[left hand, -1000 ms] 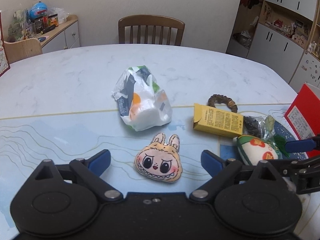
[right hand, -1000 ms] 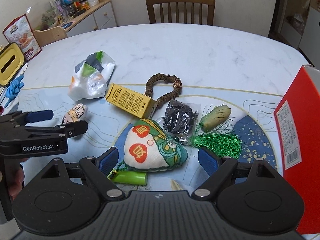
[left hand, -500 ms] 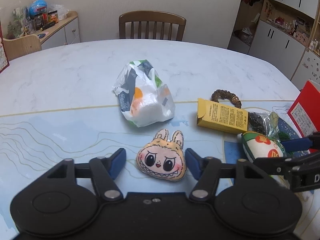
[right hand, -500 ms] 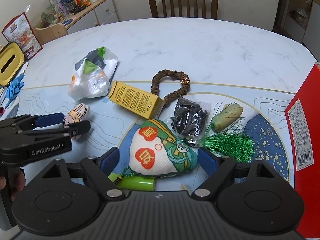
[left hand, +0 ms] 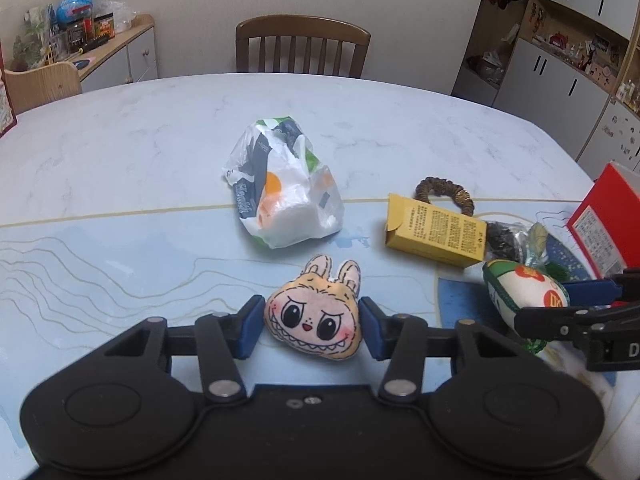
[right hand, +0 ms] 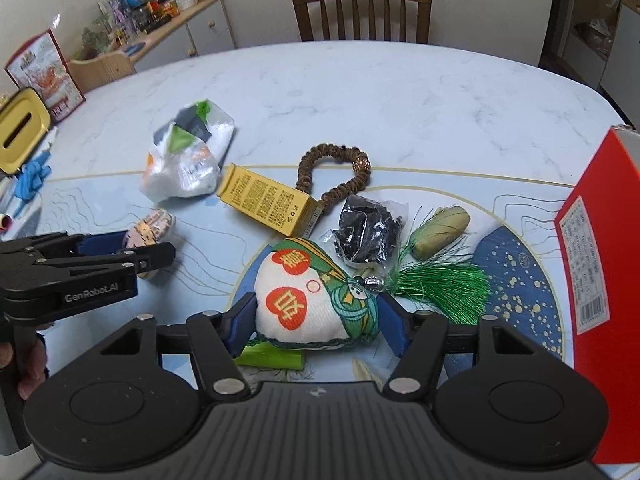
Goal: Organize objects
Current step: 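Grasp the cartoon bunny plush with the left gripper while the right grasps the green-and-white sachet, then carry the bunny plush and sachet with both grippers into the shoebox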
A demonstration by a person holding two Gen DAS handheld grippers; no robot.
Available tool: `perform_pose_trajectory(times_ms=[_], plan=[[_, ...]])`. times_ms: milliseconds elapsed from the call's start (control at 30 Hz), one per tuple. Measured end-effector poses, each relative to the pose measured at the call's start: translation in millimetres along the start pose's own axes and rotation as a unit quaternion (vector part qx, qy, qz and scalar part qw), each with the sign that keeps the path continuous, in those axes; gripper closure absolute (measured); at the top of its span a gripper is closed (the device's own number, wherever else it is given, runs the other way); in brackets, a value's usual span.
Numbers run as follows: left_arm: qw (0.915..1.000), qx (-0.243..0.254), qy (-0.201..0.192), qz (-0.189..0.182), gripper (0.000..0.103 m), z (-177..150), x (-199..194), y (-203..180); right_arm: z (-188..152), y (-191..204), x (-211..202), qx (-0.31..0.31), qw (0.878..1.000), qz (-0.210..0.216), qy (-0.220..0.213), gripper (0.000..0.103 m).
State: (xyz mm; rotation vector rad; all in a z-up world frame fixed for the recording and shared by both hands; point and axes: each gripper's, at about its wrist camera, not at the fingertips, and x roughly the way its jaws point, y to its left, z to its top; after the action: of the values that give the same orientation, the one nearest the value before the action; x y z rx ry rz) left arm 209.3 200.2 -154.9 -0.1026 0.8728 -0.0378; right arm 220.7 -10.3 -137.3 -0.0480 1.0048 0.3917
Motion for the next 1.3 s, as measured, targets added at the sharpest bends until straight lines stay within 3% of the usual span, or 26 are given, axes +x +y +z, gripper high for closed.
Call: perform_pose_trajectory(times_ms=[233, 667, 1033, 1300], plan=[[0.9998, -0.007, 0.011, -0.016, 0.054, 9.9, -21.1, -10.4, -1.8, -12.2, -33.4, 0.021, 0.999, 0.019, -0.015, 0.039], [0.9979, 0.023, -0.006, -0.06, 0.054, 24.2, -69.2, -50.4, -11.7, -41.4, -107.4, 0.043, 0.997, 0.035, -0.059, 0.039], [0.9932, 0.061, -0.02, -0.097, 0.054, 38.5, -103.3, -108.3, -8.9, -77.3, -170.1, 0.06, 0.993, 0.035, -0.094, 0.039], [0.9892, 0.089, -0.027, -0.114, 0.054, 46.0, -116.5, -158.9, -4.5, -125.4, -214.4, 0.062, 0.99, 0.01, -0.126, 0.039]])
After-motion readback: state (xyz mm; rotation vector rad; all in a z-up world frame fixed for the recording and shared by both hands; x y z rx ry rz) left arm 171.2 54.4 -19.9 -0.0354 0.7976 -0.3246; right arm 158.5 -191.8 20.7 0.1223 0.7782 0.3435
